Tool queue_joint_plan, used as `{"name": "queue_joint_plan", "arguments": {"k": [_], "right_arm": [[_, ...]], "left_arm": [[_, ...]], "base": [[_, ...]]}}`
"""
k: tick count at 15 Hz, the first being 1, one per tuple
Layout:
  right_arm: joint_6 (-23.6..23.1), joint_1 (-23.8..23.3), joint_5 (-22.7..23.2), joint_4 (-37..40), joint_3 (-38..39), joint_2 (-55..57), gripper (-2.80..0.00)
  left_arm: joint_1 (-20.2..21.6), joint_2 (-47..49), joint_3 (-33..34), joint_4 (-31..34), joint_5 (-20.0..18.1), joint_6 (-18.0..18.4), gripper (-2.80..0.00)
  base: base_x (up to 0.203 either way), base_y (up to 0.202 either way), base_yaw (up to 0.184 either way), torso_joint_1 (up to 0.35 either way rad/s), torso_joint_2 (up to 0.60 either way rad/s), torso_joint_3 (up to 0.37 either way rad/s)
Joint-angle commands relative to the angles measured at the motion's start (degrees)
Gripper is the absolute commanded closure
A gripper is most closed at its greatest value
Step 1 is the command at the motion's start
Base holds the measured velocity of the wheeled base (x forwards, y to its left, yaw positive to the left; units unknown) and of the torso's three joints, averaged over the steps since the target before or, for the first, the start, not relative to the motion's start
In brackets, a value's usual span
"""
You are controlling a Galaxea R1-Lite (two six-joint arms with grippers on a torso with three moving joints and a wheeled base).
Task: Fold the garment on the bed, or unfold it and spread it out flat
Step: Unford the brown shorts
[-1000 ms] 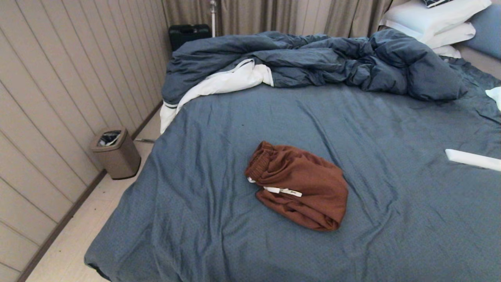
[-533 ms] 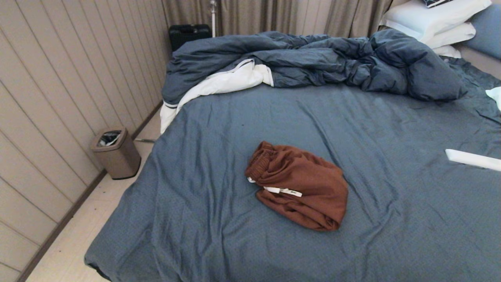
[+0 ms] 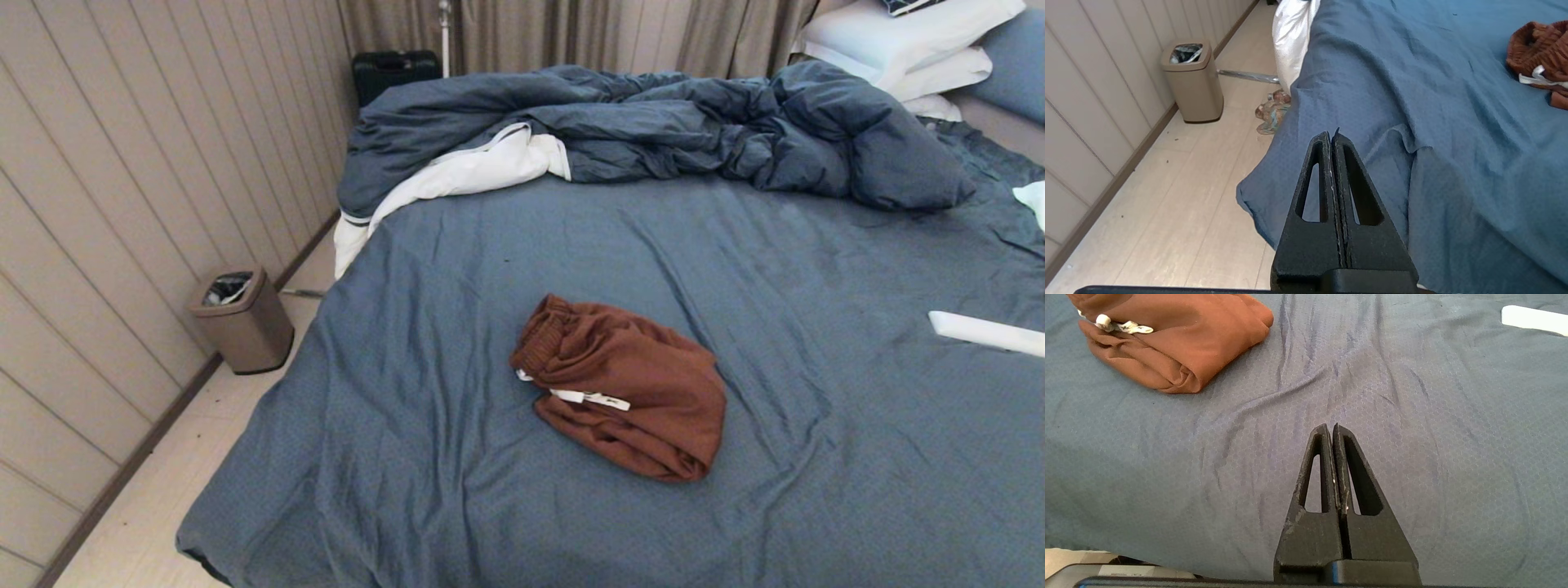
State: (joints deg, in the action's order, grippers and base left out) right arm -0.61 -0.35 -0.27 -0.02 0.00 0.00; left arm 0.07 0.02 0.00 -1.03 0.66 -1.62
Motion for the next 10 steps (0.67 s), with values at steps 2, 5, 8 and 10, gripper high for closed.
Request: {"name": "queue_joint_plan", "arguments": {"k": [2,5,8,10], "right_arm": [[-0.3,0.0,0.2,0.0,0.0,0.1,0.0],[-0.2,0.0,0.2,0.0,0.0,0.2,0.0],[-0.1,0.1,0.1,0.0,0.0,0.1,0.0],[0.2,0.1,0.3,0.0,0.0,0.2,0.0]], "left_arm": [[0.0,0.2,0.0,0.0,0.0,0.0,0.0],[0.0,0.2,0.0,0.0,-0.1,0.1,0.0],[0.0,0.2,0.0,0.0,0.0,-0.1,0.0],[0.0,0.2,0.0,0.0,0.0,-0.1,0.0]], "base": [[0.0,0.0,0.0,0.0,0.0,0.0],[0.0,0.0,0.0,0.0,0.0,0.0],[0.0,0.0,0.0,0.0,0.0,0.0],[0.0,0.0,0.0,0.0,0.0,0.0]]}}
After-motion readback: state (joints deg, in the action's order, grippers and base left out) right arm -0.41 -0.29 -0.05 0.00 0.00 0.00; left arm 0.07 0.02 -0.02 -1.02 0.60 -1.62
